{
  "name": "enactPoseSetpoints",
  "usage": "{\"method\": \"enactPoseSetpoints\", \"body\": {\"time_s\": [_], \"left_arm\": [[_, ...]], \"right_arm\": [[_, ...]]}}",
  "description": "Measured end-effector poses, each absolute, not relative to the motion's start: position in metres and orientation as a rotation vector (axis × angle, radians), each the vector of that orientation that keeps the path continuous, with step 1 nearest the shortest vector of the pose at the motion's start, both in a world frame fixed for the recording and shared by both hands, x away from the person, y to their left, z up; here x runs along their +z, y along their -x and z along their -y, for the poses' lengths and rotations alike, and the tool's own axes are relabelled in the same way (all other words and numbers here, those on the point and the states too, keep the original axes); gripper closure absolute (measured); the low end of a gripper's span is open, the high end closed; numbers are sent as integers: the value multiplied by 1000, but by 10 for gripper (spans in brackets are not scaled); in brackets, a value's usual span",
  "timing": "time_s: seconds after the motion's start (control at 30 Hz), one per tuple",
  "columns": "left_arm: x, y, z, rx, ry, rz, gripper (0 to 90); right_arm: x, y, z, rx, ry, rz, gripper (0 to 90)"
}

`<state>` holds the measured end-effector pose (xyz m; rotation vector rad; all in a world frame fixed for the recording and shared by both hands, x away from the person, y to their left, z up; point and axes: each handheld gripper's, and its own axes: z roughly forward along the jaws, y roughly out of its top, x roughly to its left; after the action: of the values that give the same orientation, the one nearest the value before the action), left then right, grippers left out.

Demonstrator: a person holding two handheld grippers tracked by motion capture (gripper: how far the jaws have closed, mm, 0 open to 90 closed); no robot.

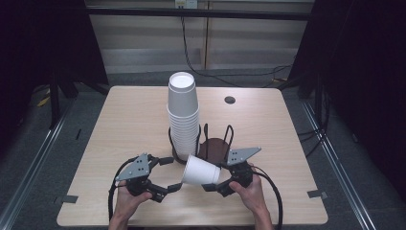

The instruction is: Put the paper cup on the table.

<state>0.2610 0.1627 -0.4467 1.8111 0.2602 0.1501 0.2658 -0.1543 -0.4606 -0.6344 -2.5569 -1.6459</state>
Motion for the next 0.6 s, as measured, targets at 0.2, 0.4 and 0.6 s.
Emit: {"method": "enactPoseSetpoints", "body": {"time_s": [0.2,0.4,0.6], "left_arm": [[-448,-260,-161,147,-1809,-250,154],[-448,-260,-160,134,-1795,-245,154],[-449,-260,-157,127,-1792,-238,154]], "right_arm": [[-466,-263,157,-1734,604,2501,239],[-469,-262,157,-1785,586,2480,239],[-469,-261,156,-1806,563,2470,239]]}}
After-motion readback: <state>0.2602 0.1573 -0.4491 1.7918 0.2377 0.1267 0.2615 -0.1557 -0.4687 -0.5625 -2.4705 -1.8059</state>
